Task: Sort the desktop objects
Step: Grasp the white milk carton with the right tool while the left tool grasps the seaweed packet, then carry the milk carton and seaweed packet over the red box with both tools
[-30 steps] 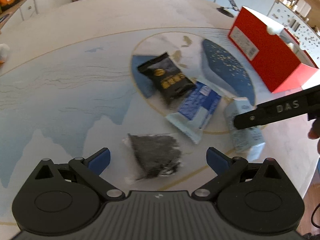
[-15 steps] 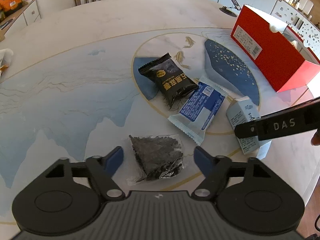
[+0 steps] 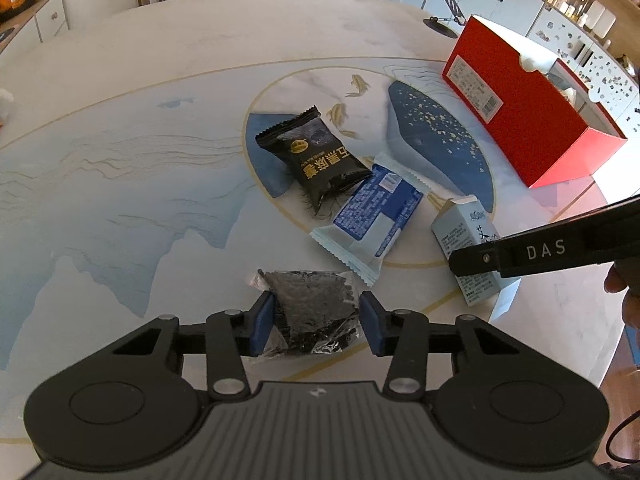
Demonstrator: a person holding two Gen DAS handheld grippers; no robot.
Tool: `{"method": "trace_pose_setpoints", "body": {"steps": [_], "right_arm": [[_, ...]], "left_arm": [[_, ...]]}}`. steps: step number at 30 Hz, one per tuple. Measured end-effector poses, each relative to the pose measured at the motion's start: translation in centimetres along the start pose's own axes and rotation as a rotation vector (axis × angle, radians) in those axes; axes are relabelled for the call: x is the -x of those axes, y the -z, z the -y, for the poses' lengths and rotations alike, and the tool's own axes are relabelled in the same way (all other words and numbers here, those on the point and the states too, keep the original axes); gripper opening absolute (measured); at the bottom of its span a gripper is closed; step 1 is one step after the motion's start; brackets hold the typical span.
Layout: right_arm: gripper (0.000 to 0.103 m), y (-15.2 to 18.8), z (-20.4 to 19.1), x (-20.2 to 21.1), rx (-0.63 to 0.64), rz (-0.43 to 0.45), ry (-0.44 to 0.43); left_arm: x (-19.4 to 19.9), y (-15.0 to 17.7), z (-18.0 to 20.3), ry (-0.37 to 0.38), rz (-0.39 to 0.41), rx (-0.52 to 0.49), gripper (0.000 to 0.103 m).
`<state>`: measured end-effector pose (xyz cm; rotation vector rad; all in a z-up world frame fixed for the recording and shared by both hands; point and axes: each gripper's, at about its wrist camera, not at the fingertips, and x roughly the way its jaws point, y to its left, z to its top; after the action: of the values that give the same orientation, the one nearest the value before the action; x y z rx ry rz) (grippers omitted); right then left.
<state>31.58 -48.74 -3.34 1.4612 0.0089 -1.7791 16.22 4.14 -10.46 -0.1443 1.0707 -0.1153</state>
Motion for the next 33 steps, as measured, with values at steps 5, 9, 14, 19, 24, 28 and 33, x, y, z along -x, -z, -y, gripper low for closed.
{"method": "trace_pose_setpoints", "body": {"steps": [5,9,14,19,24,28,33], "right_arm": [[0.028,0.3,0.8,0.8,-0.021,0.009,-0.023],[0.028,0.3,1.3,2.1,-0.012,0.034,-0.043],[0.028,0.4,2.5,3.9,-0.010,0.059,-0.053],[0.028,0.8,4.0,5.5,-0.026,0.076,-0.066],[0.028,1.1,5.6,7.3,-0.044,0.105,-0.083],[0.028,1.1,7.1,8.8,-0.074,0.127,-0.099],[0.028,0.8,9.0,10.9,-0.095,0.156,-0.126]], "left_arm": [[0.2,-0.1,0.1,0.011,-0.003,0.001,0.043],[0.6,-0.4,0.5,0.030,-0.001,-0.003,0.043],[1.4,-1.2,1.7,0.068,0.009,-0.022,0.043],[2.0,-2.2,3.3,0.100,0.013,-0.052,0.043],[2.7,-3.5,5.5,0.132,0.021,-0.096,0.043],[3.2,-4.6,7.6,0.164,0.031,-0.133,0.043],[3.8,-6.1,10.2,0.195,0.045,-0.177,0.043]]}}
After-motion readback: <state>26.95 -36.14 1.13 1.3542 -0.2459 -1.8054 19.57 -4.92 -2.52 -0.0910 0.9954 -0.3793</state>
